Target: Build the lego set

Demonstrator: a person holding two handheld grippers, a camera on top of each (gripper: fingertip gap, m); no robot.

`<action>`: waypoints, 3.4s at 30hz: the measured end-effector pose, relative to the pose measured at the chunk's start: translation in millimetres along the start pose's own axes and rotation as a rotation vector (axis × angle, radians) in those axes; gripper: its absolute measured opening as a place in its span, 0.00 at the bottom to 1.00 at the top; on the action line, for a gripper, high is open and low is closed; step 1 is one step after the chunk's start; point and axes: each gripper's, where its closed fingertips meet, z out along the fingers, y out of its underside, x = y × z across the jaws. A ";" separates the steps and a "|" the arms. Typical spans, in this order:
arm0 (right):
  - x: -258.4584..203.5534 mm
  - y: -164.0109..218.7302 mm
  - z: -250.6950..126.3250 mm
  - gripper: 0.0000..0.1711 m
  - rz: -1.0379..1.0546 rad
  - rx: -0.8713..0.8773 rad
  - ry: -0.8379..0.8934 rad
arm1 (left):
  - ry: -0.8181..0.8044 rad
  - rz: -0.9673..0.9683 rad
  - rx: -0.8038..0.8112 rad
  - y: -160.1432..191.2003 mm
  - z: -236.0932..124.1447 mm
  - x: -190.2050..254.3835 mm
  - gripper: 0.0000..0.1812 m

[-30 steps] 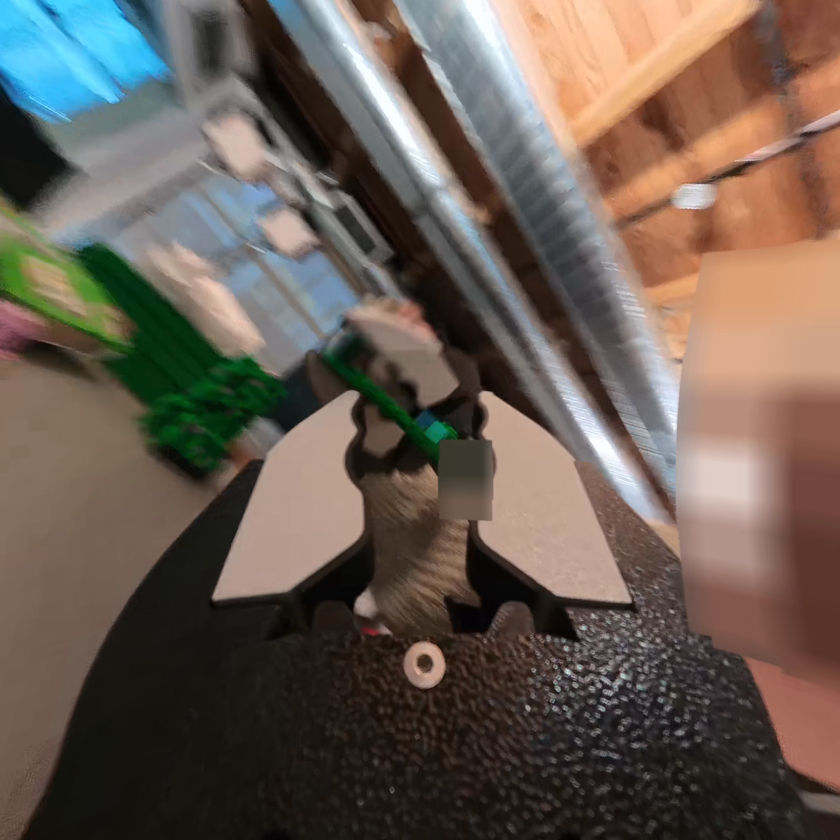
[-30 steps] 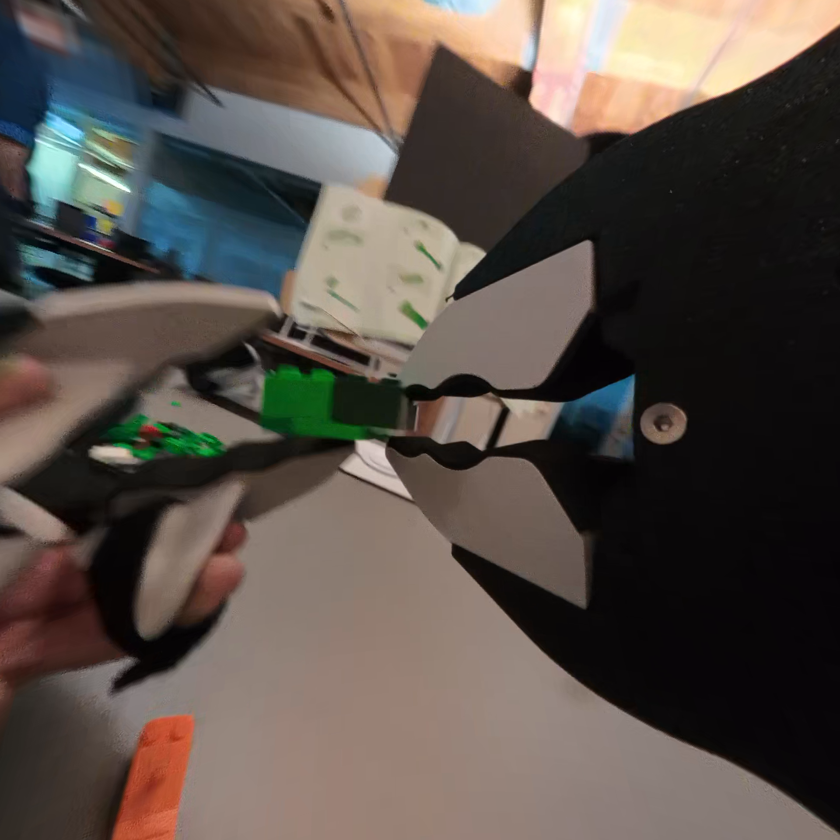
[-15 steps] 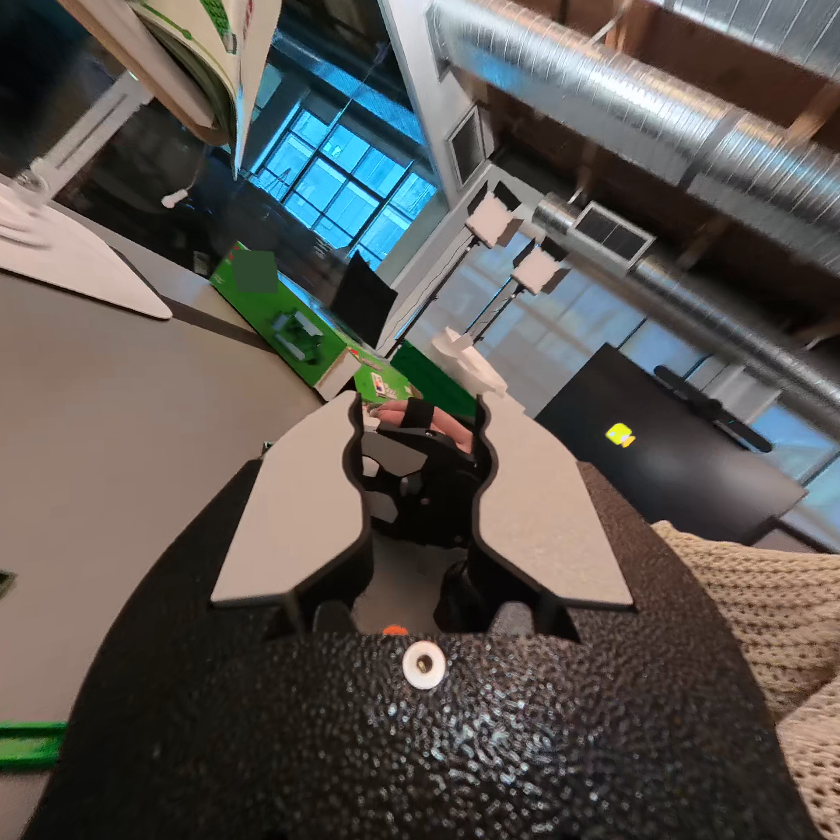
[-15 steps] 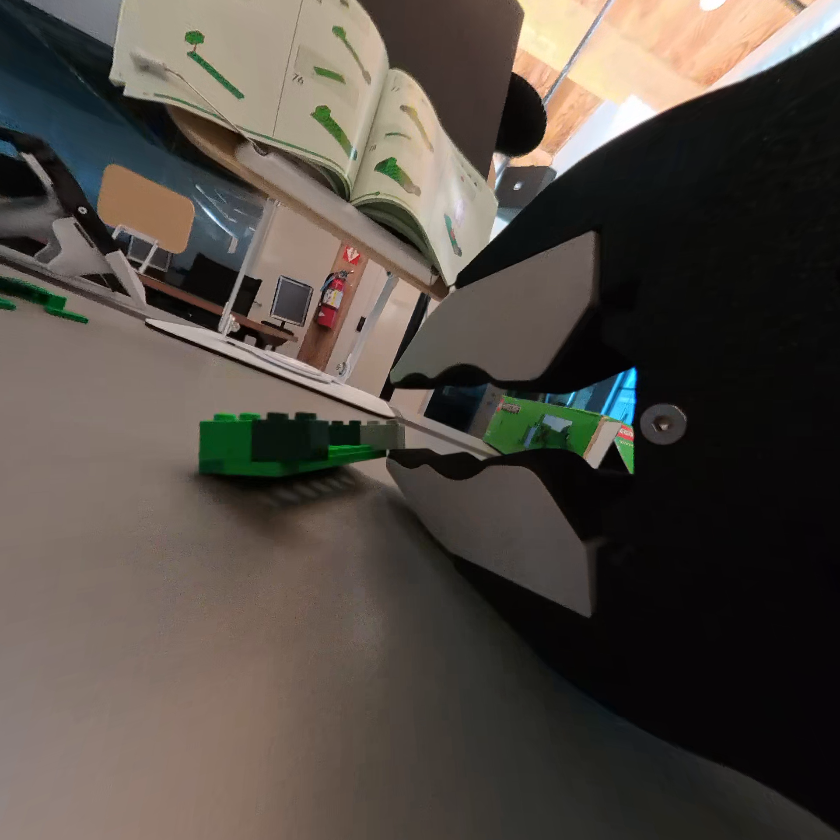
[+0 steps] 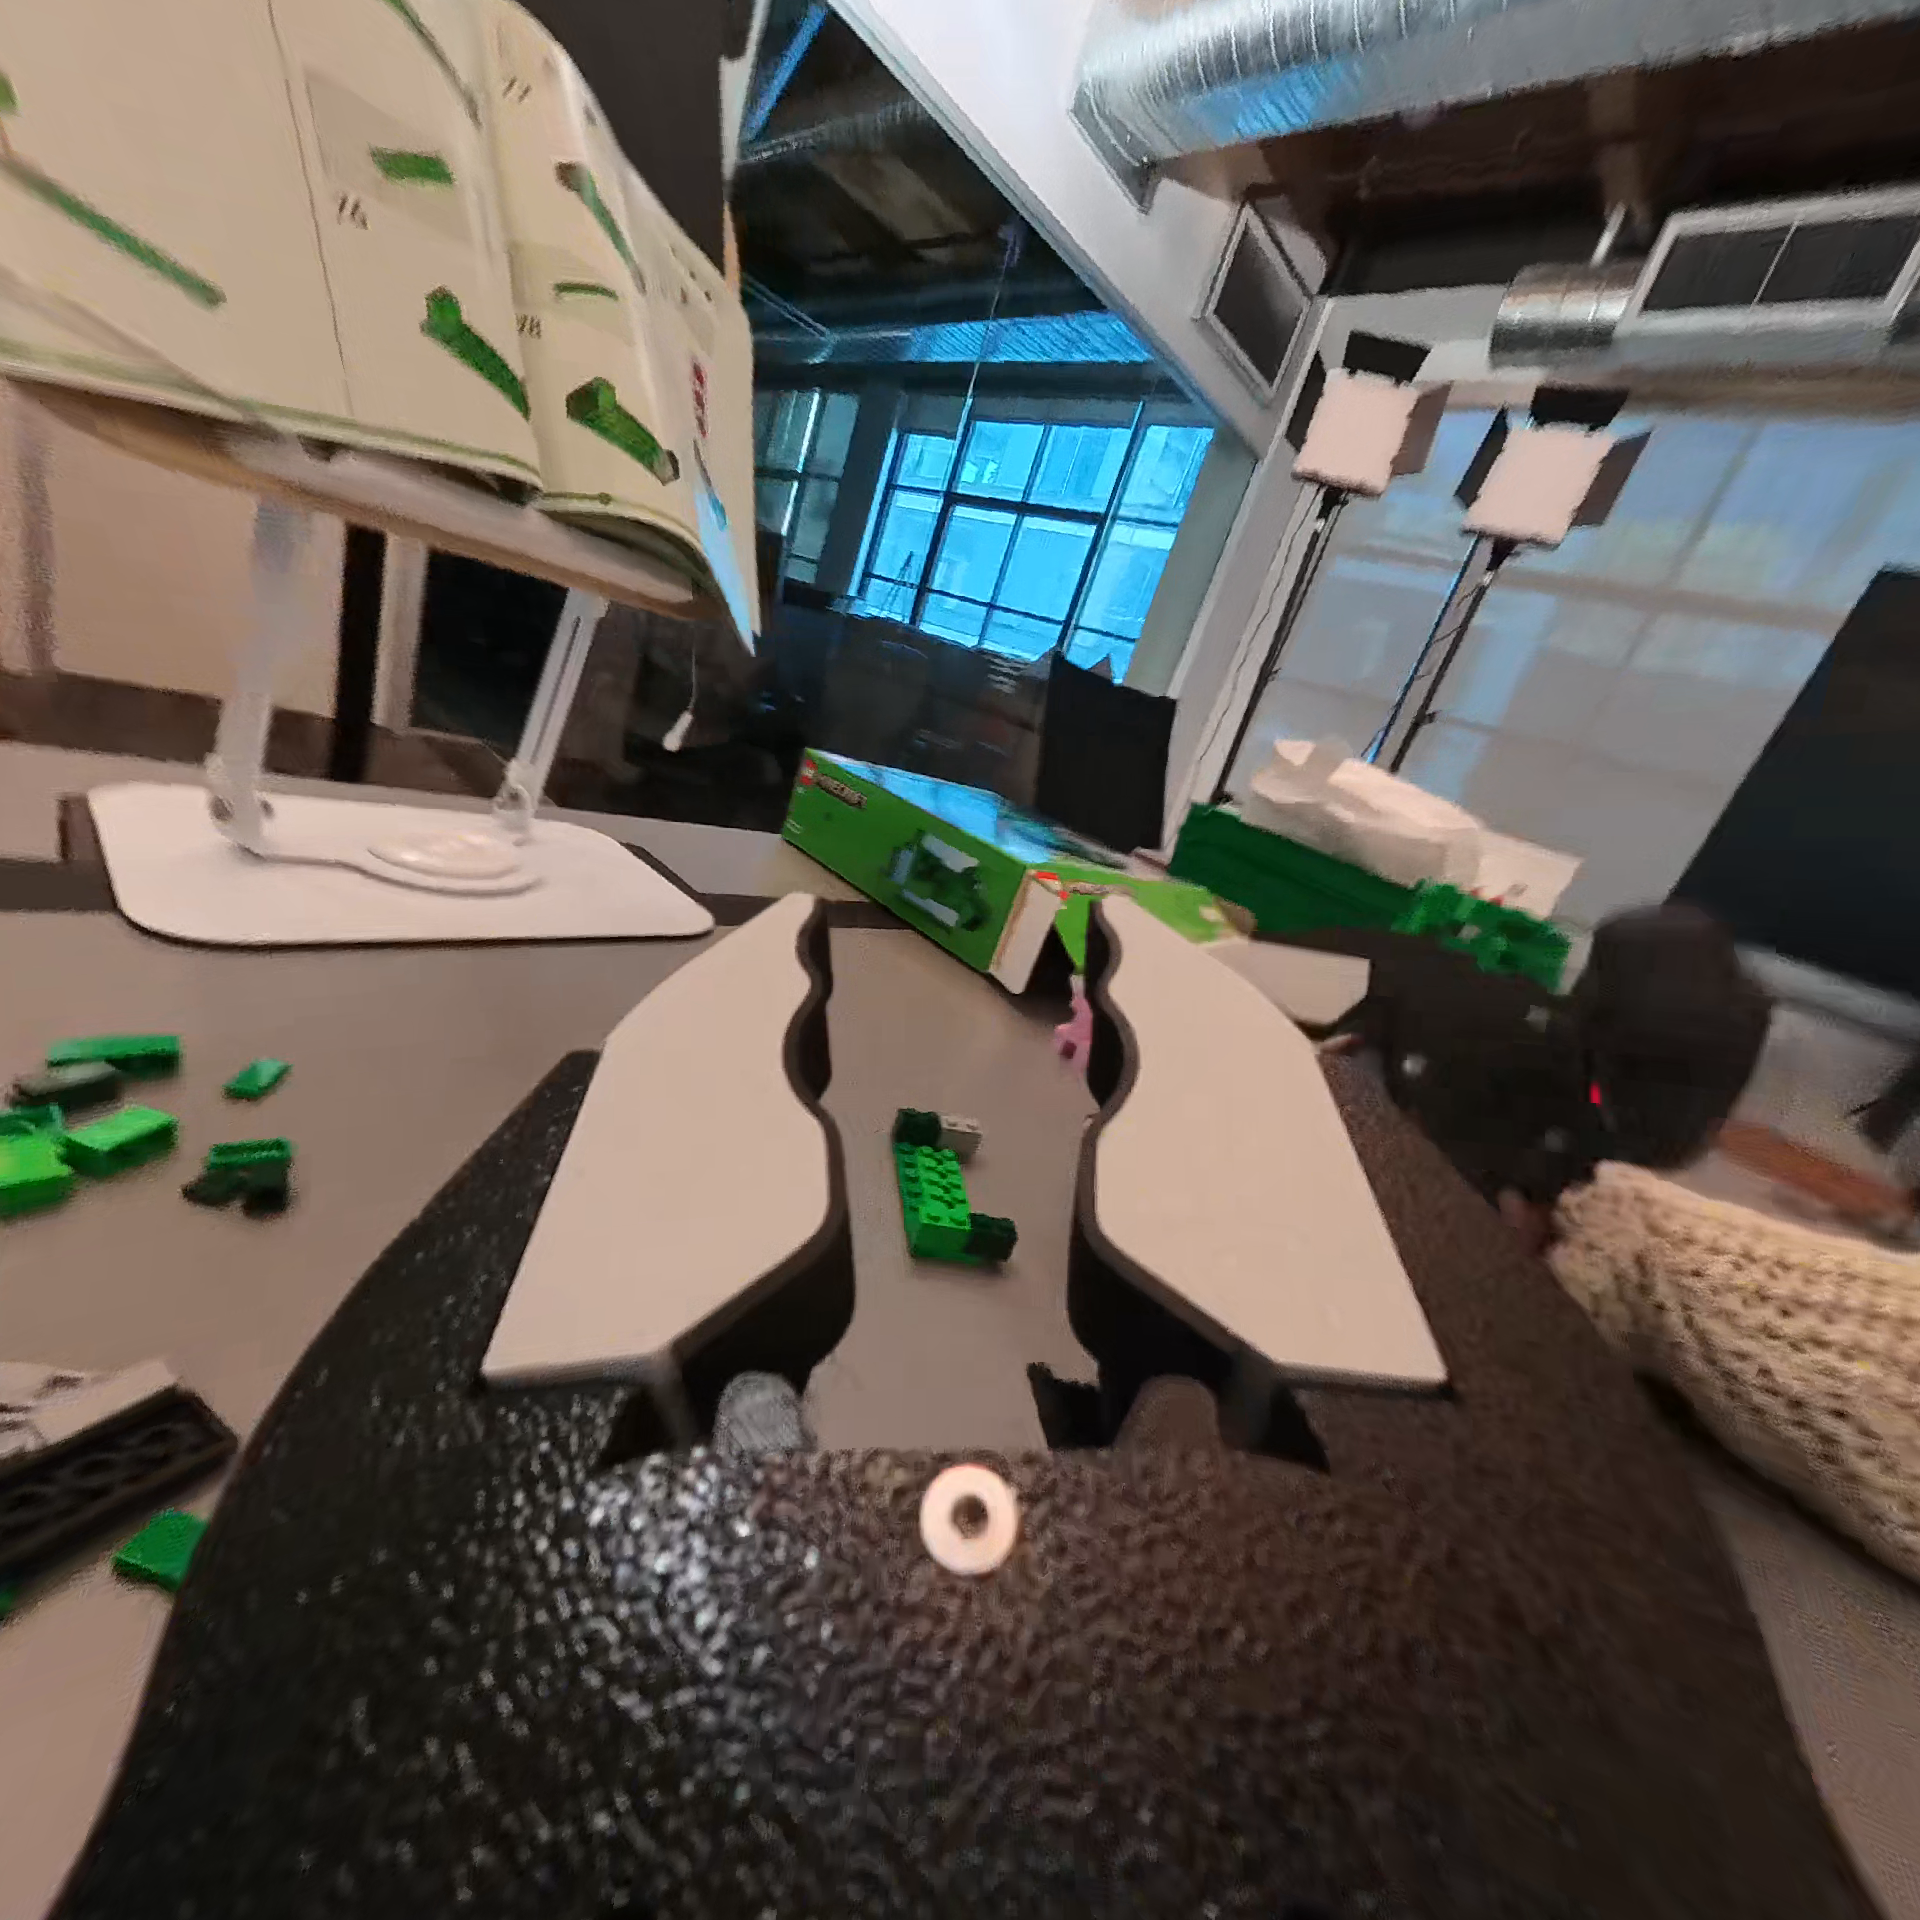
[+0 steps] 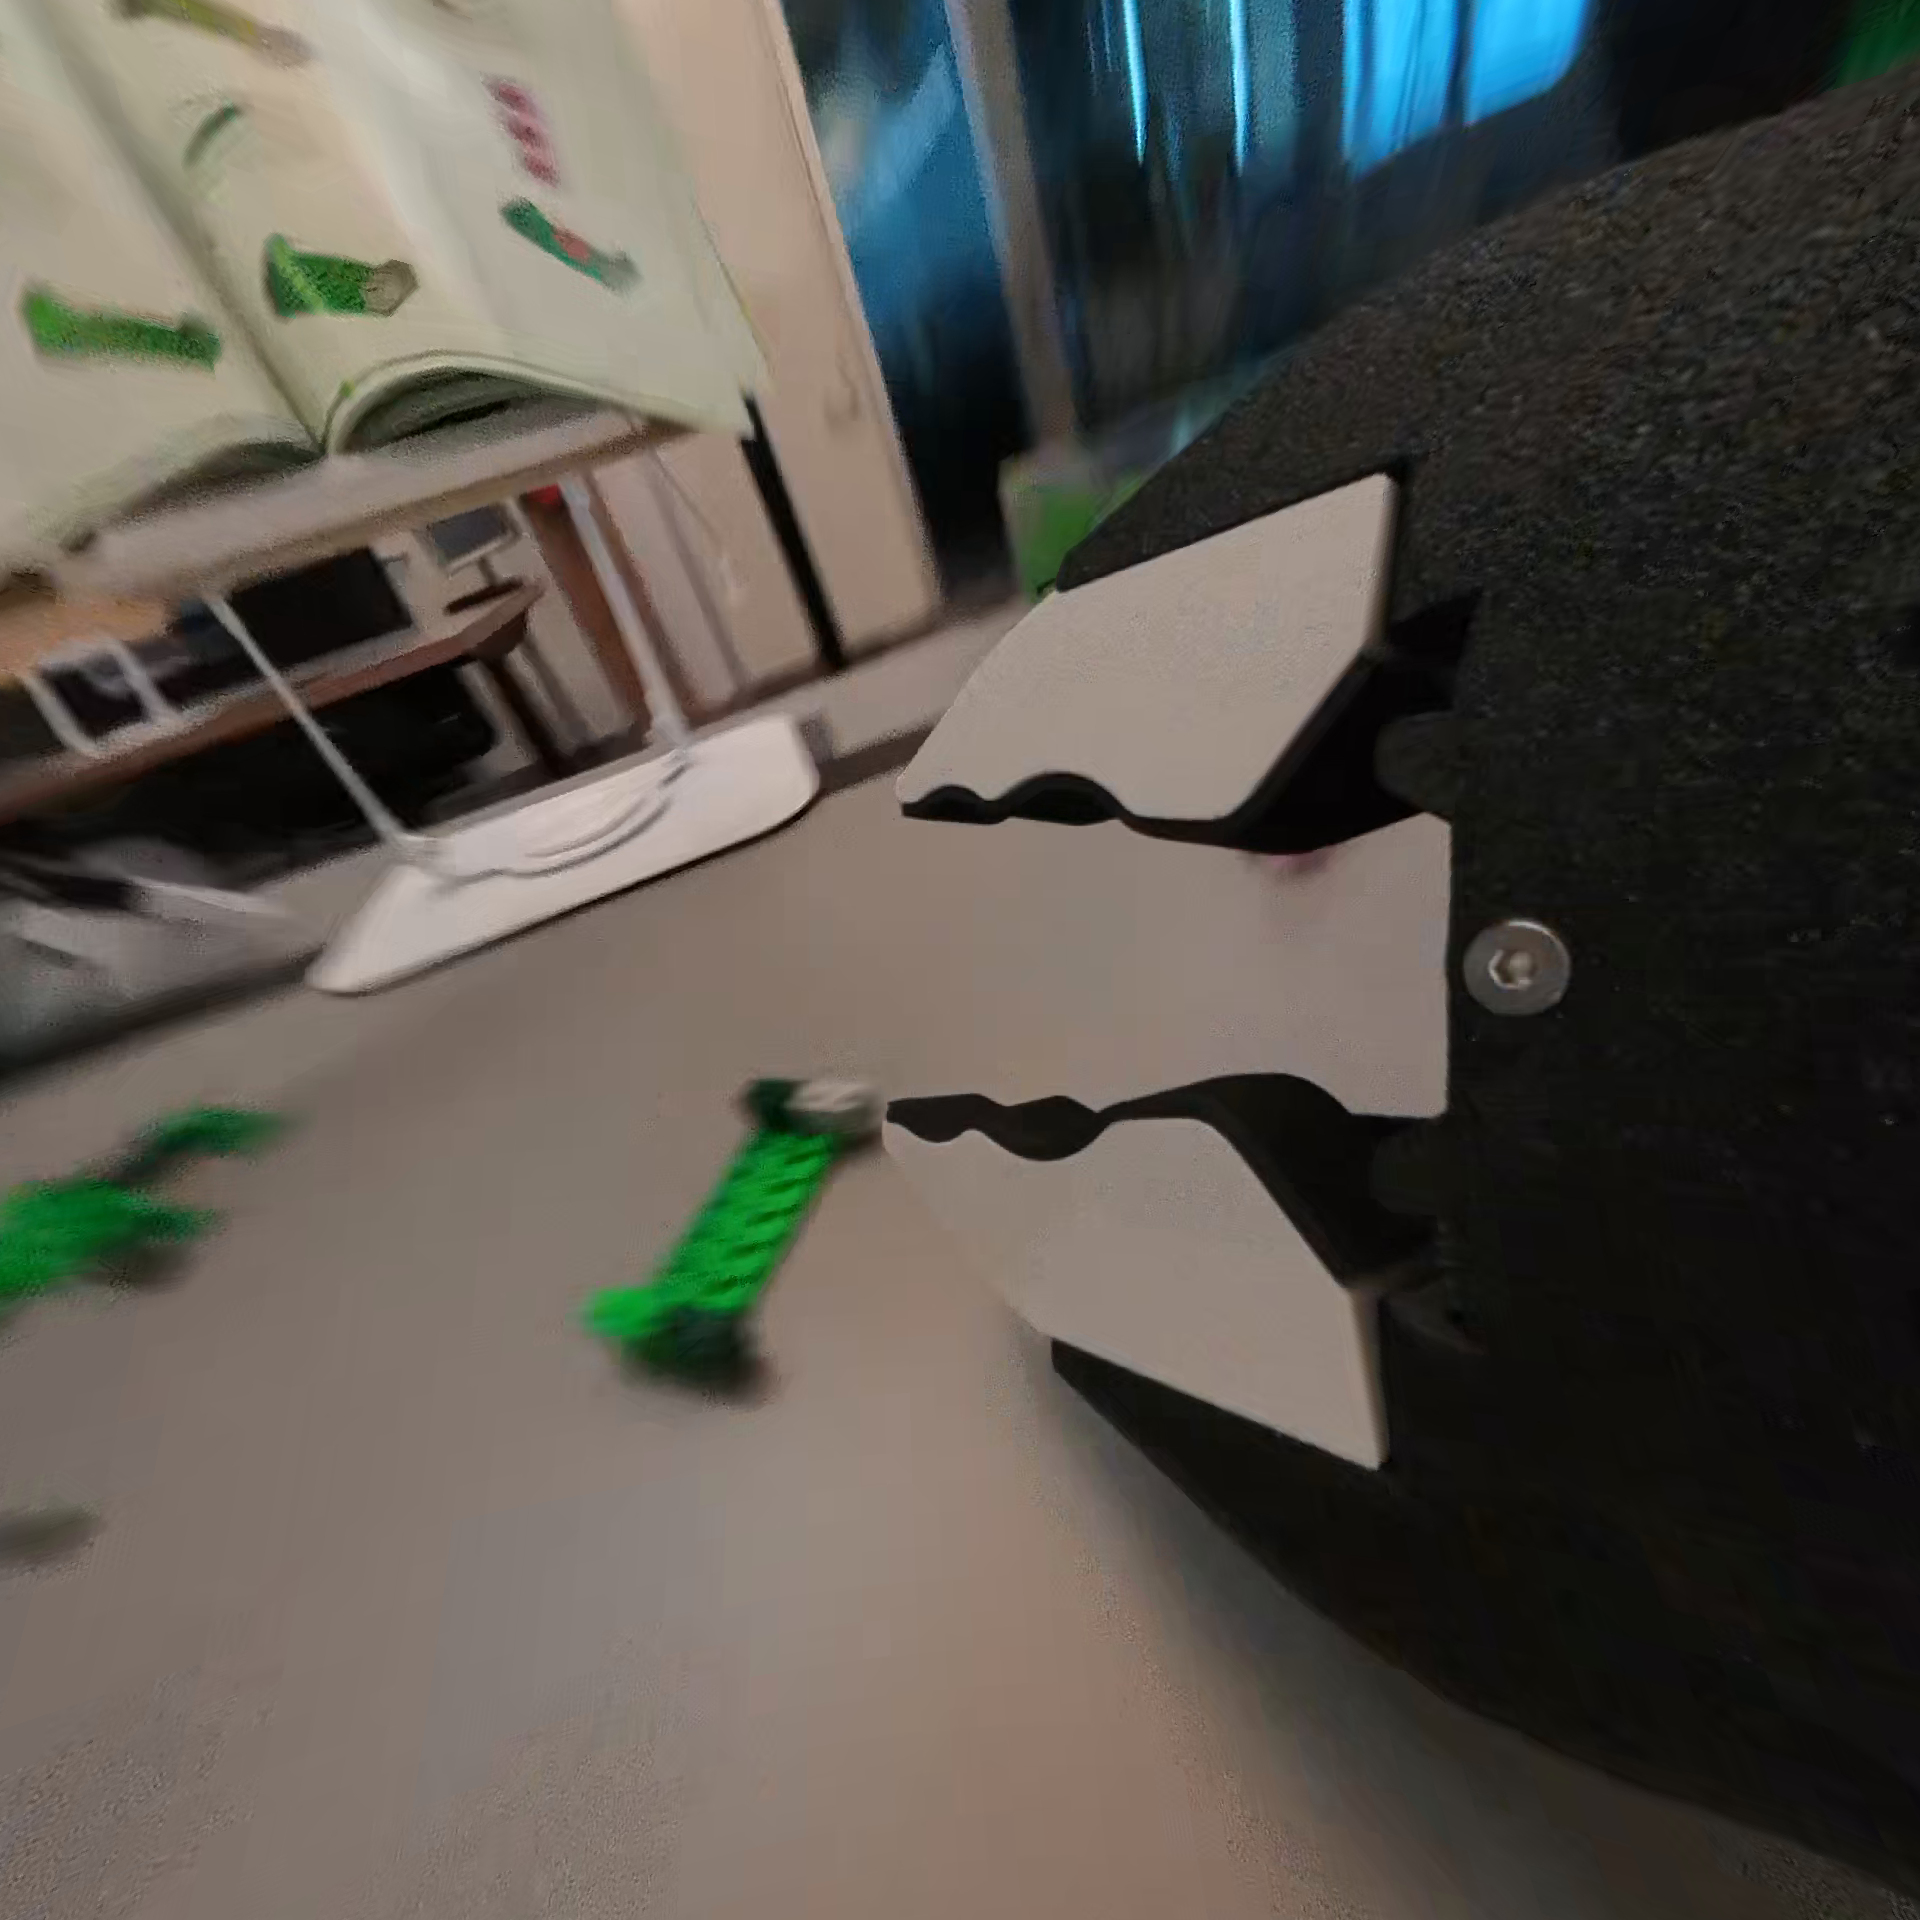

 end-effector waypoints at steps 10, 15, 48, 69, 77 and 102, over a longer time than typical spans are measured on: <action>50.5 -47.3 23.4 0.30 0.583 0.463 0.094 | -0.082 0.323 0.062 -2.2 -0.9 13.7 0.39; 59.2 -42.3 16.7 0.27 0.650 0.508 0.113 | -0.133 0.410 0.058 3.5 6.2 16.1 0.41; 46.4 -51.7 13.1 0.18 0.624 0.573 0.018 | -0.104 0.467 0.071 1.9 26.1 5.0 0.31; 45.3 -43.3 5.8 0.15 0.597 0.523 0.028 | -0.006 0.830 0.072 -1.3 -4.4 34.9 0.24; -12.8 -151.2 60.6 0.07 0.587 0.265 -0.462 | -0.585 0.834 0.275 -137.0 -115.5 -109.4 0.24; -117.7 -215.6 229.6 0.00 0.430 -0.690 -0.831 | -0.738 0.936 0.167 -141.3 -141.4 -167.0 0.20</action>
